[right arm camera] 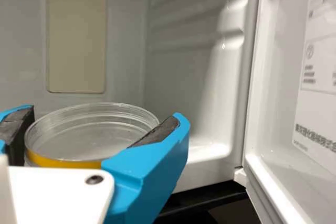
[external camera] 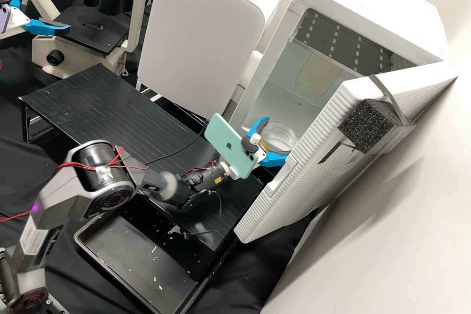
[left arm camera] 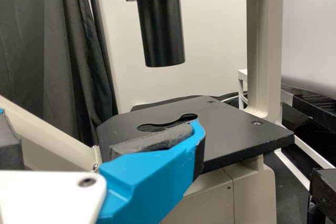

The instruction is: Place the petri dish in the incubator

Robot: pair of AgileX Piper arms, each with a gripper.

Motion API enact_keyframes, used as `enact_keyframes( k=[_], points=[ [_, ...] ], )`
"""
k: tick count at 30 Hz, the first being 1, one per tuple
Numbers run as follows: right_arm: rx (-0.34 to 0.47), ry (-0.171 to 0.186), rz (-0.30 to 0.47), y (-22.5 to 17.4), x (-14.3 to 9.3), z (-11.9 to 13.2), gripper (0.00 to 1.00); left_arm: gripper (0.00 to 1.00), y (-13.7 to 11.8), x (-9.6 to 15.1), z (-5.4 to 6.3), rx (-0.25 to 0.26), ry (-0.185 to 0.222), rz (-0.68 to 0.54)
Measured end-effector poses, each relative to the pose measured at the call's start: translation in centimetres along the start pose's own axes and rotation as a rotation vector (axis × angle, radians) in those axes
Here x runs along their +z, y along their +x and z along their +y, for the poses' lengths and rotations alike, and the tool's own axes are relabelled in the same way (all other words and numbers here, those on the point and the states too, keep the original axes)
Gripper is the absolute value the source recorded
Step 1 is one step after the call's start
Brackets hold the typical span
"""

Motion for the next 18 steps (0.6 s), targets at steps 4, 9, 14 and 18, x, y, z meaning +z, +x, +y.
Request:
enact_keyframes(
  k=[4, 9, 14, 18],
  points=[
    [-0.019, -0.003, -0.022, 1.8, 0.6, -0.4, 0.0, 1.0, 0.0, 0.0, 0.0, 0.0, 0.0, 0.0],
    [-0.03, 0.023, -0.039, 3.5, 1.1, -0.7, 0.0, 1.0, 0.0, 0.0, 0.0, 0.0, 0.0, 0.0],
    [-0.031, 0.029, -0.042, 4.7, 1.3, -0.8, 0.0, 1.0, 0.0, 0.0, 0.0, 0.0, 0.0, 0.0],
    [-0.03, 0.043, -0.045, 5.8, 1.3, -0.6, 0.0, 1.0, 0.0, 0.0, 0.0, 0.0, 0.0, 0.0]
  ],
)
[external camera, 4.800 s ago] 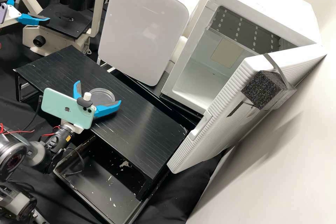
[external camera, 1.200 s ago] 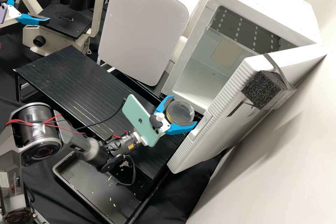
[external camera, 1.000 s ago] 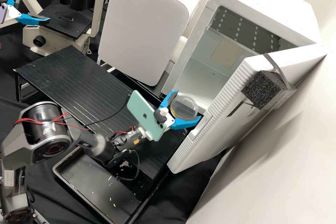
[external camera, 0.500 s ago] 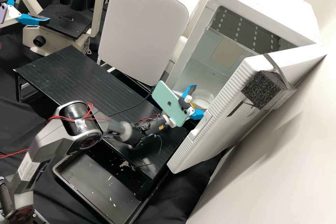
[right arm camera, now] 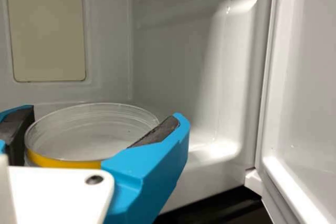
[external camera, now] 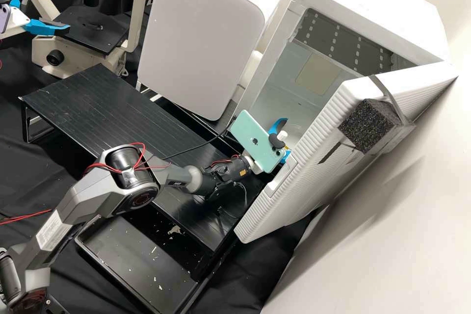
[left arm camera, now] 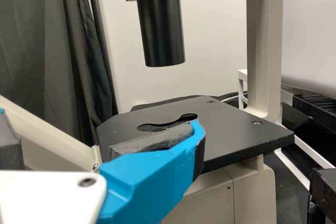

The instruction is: Place the petri dish in the incubator

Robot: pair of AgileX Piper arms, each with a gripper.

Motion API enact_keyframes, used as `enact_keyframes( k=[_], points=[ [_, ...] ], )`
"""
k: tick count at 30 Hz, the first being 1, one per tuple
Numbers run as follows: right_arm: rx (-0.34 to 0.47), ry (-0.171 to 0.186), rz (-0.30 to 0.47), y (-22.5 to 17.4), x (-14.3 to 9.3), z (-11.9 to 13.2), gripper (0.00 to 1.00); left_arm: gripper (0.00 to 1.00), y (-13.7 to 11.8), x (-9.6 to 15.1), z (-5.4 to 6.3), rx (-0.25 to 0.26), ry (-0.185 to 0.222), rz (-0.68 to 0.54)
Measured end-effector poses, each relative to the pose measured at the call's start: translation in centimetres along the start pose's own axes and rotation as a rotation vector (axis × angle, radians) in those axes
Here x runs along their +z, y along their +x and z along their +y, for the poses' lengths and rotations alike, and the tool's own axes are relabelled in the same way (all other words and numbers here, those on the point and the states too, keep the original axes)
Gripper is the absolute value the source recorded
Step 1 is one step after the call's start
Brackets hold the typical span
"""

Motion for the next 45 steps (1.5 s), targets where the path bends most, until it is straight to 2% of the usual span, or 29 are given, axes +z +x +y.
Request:
enact_keyframes(
  k=[8, 12, 21, 22, 31, 45],
  points=[
    [-0.043, 0.017, -0.006, 1.1, -0.4, -0.8, 0.0, 1.0, 0.0, 0.0, 0.0, 0.0, 0.0, 0.0],
    [-0.059, 0.002, 0.011, 1.5, -0.9, -1.0, 0.0, 1.0, 0.0, 0.0, 0.0, 0.0, 0.0, 0.0],
    [-0.067, 0.003, 0.003, 1.6, -0.7, -1.4, 0.0, 1.0, 0.0, 0.0, 0.0, 0.0, 0.0, 0.0],
    [-0.067, 0.003, 0.003, 1.6, -0.7, -1.4, 1.0, 1.0, 0.0, 0.0, 0.0, 0.0, 0.0, 0.0],
    [-0.068, -0.034, 0.003, 1.6, -0.6, -1.4, 1.0, 1.0, 0.0, 0.0, 0.0, 0.0, 0.0, 0.0],
    [-0.078, -0.027, -0.007, 0.3, -0.4, -1.5, 1.0, 1.0, 0.0, 0.0, 0.0, 0.0, 0.0, 0.0]
  ],
)
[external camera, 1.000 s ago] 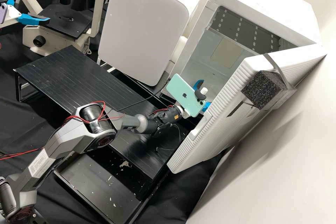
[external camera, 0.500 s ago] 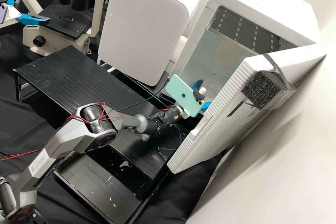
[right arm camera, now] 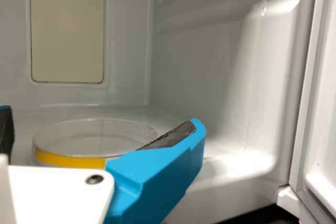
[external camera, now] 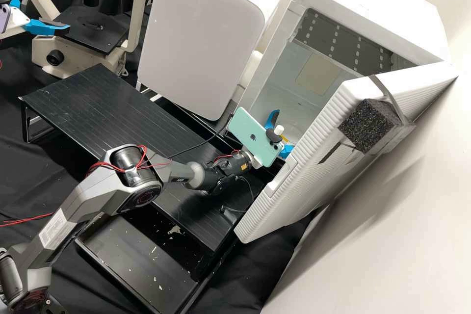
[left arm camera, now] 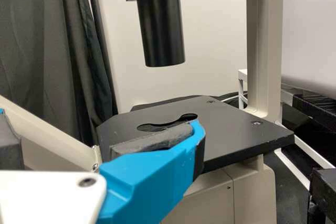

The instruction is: Place the petri dish in the incubator

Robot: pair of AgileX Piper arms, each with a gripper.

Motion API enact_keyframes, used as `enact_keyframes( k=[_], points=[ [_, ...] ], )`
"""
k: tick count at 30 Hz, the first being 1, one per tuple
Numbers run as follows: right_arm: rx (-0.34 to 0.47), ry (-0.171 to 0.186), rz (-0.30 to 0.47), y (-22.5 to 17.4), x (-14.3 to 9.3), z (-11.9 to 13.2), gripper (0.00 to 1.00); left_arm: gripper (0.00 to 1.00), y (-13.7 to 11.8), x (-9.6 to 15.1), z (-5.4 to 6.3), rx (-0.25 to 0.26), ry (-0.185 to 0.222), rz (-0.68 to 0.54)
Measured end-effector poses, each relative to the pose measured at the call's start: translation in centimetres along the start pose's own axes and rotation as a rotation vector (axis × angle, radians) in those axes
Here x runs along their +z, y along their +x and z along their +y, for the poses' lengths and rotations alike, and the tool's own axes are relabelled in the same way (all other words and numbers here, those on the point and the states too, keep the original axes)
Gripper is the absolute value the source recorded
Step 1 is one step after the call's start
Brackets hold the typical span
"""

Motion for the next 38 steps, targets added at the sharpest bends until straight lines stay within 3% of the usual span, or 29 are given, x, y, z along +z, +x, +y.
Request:
enact_keyframes(
  k=[6, 11, 19, 22, 27, 34, 38],
  points=[
    [-0.001, 0.014, 0.002, -2.3, 0.3, 0.9, 1.0, 1.0, 0.0, 0.0, 0.0, 0.0, 0.0, 0.0],
    [0.003, 0.027, 0.052, -5.4, -0.1, 1.8, 1.0, 1.0, 0.0, 0.0, 0.0, 0.0, 0.0, 0.0],
    [0.073, 0.086, 0.183, -11.4, -1.5, 3.6, 1.0, 1.0, 0.0, 0.0, 0.0, 0.0, 0.0, 0.0],
    [0.085, 0.103, 0.185, -14.5, -2.0, 4.1, 1.0, 1.0, 0.0, 0.0, 0.0, 0.0, 0.0, 0.0],
    [0.076, 0.126, 0.148, -20.0, -3.2, 3.6, 1.0, 1.0, 0.0, 0.0, 0.0, 0.0, 0.0, 0.0],
    [0.041, 0.147, 0.176, -26.4, -5.4, 2.1, 1.0, 1.0, 0.0, 0.0, 0.0, 0.0, 0.0, 0.0],
    [0.016, 0.177, 0.211, -29.1, -6.1, 1.4, 1.0, 1.0, 0.0, 0.0, 0.0, 0.0, 0.0, 0.0]
  ],
)
